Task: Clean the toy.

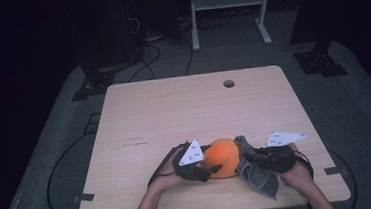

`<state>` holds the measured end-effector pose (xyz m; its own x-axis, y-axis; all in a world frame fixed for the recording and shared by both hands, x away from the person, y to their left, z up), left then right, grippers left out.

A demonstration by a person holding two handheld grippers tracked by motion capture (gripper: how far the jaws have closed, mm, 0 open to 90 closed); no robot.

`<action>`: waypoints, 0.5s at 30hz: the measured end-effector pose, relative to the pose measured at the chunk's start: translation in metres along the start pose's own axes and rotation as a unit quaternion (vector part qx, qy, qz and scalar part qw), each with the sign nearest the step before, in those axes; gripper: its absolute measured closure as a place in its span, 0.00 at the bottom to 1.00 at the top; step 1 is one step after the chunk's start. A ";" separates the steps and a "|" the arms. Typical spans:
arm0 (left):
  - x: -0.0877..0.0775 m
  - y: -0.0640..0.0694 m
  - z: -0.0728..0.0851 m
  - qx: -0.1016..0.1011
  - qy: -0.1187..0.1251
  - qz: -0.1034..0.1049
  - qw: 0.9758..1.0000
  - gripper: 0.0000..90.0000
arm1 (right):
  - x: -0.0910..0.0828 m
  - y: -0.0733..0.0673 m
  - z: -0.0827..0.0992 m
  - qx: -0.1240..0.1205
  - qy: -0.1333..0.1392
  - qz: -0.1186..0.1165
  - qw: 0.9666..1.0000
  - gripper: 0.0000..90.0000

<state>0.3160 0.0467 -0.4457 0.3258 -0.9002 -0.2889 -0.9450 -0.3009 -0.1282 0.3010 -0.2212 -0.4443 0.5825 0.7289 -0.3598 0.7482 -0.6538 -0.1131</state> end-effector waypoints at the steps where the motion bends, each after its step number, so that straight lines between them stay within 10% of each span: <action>1: -0.001 0.000 0.001 -0.004 -0.001 0.003 1.000 0.35 | 0.001 0.002 0.002 0.004 -0.006 0.001 1.000 0.81; 5: -0.005 0.003 0.003 0.000 0.000 0.012 1.000 0.35 | -0.003 0.009 0.007 -0.006 -0.044 0.024 0.999 0.81; 11: -0.004 0.007 0.002 0.018 -0.003 0.025 1.000 0.35 | -0.012 -0.002 -0.018 0.014 0.049 -0.027 0.998 0.81; 15: -0.007 -0.002 -0.003 -0.025 0.006 0.010 1.000 0.23 | -0.001 -0.005 -0.008 0.009 0.024 -0.029 0.999 0.81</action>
<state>0.3157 0.0526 -0.4409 0.3069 -0.9097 -0.2798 -0.9516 -0.2981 -0.0745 0.2988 -0.2168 -0.4360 0.5540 0.7739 -0.3068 0.7754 -0.6138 -0.1483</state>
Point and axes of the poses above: each handheld gripper's, and its own axes: x roughly forward along the jaws, z roughly out of its underside, y roughly to its right, the point moved 2 cm from there along x, roughly forward along the jaws, and after that the axes turned 12 degrees about y, right-handed, at the moved point
